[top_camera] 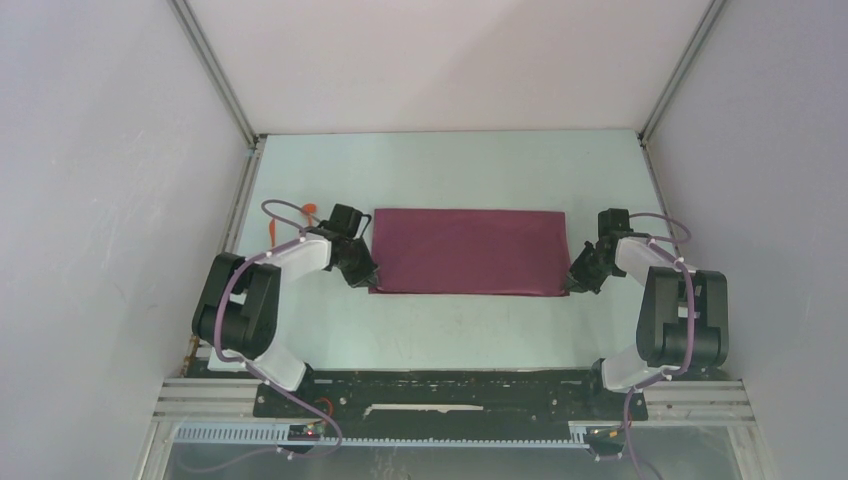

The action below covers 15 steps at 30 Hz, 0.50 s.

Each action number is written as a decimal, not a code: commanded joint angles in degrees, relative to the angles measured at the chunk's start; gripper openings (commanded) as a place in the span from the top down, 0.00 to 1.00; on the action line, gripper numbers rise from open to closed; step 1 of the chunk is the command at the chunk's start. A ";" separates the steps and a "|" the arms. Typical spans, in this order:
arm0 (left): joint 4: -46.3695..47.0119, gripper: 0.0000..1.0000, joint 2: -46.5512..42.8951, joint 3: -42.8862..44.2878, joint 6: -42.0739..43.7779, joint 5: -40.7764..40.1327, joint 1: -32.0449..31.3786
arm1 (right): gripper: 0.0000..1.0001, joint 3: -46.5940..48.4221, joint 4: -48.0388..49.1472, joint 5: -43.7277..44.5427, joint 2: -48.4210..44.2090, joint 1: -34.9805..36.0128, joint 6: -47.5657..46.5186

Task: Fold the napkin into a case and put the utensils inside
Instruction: Fold and flatten the napkin at the center of the board.

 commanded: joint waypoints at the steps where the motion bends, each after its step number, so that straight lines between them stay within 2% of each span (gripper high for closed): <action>1: -2.16 1.00 -4.41 -1.15 -0.46 -2.91 -0.90 | 1.00 -0.24 0.71 1.80 -0.03 0.29 -1.23; 6: -2.68 1.00 -7.40 -1.51 -1.31 -4.79 -1.42 | 1.00 -0.26 0.89 1.79 0.15 0.29 -1.28; 15: -2.48 1.00 -5.35 -2.20 -1.11 -5.31 -1.43 | 1.00 -0.32 0.74 1.91 0.07 0.64 -1.33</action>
